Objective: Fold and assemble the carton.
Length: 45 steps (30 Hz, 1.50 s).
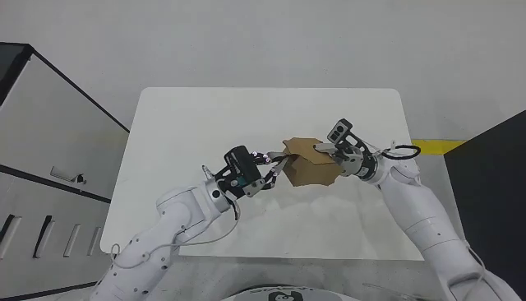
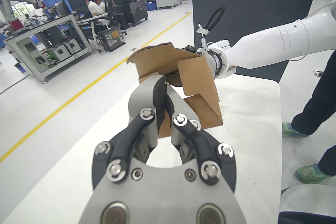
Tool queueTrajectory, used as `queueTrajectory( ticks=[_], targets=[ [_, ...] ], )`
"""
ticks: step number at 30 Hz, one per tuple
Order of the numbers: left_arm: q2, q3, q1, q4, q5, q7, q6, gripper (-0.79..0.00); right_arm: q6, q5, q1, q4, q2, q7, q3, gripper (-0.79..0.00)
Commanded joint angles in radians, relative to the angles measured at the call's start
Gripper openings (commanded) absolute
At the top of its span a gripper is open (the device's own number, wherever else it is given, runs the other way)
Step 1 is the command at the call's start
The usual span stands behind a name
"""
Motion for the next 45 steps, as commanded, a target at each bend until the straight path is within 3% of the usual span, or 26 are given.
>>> queueTrajectory(
  ticks=[1, 11, 22, 29, 37, 45],
  targets=[
    [0.002, -0.008, 0.008, -0.008, 0.001, 0.003, -0.002, -0.785, -0.009, -0.002, -0.006, -0.003, 0.002, -0.012, 0.012, -0.785],
    [0.002, 0.019, 0.014, -0.032, 0.088, 0.025, -0.007, -0.785, -0.004, -0.026, -0.034, -0.041, 0.006, -0.039, 0.02, -0.785],
    [-0.007, 0.058, -0.009, -0.004, 0.065, -0.014, 0.0, -0.785, 0.0, -0.033, -0.041, -0.054, 0.005, -0.02, 0.013, -0.785],
    [-0.003, 0.041, 0.007, -0.021, 0.064, -0.003, 0.0, -0.785, 0.001, -0.03, -0.043, -0.044, 0.005, -0.022, 0.015, -0.785],
    [0.009, 0.014, 0.023, -0.065, 0.26, 0.053, 0.02, -0.785, 0.02, -0.011, -0.043, -0.032, 0.005, -0.016, 0.023, -0.785],
    [0.009, 0.016, 0.015, -0.074, 0.289, 0.07, 0.032, -0.785, 0.032, -0.009, -0.043, -0.03, 0.005, -0.014, 0.023, -0.785]
  ],
)
